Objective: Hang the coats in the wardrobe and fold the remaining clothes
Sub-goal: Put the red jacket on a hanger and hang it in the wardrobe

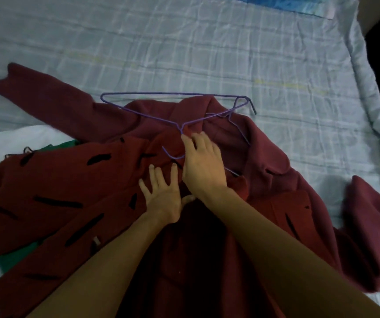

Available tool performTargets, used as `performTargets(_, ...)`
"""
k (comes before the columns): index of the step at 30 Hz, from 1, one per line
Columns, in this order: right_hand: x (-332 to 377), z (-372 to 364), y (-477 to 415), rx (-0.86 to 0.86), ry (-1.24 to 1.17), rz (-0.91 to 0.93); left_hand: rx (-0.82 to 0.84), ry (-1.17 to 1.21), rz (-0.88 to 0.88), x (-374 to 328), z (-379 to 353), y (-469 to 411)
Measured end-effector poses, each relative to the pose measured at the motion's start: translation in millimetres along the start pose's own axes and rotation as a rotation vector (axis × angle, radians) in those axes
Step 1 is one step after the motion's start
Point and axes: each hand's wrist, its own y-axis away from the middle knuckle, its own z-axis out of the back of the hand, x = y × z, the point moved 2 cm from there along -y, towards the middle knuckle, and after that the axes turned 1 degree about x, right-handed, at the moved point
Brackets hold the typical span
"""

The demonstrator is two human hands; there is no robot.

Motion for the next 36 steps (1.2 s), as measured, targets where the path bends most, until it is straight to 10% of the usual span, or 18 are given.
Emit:
performTargets(7, -11, -30, -68, 0.136, 0.219, 0.007, -0.068, -0.007, 0.02, 2, -11, -8)
performTargets(18, 19, 38, 17, -0.163, 0.2, 0.068, -0.305, -0.121, 0.092, 3, -14, -4)
performTargets(23, 28, 109, 96, -0.166, 0.107, 0.048, -0.141, -0.014, 0.123, -22, 35, 50)
performTargets(36, 61, 241, 239, -0.269, -0.272, -0.184, -0.517, 0.606, 0.139, 14, 217, 214)
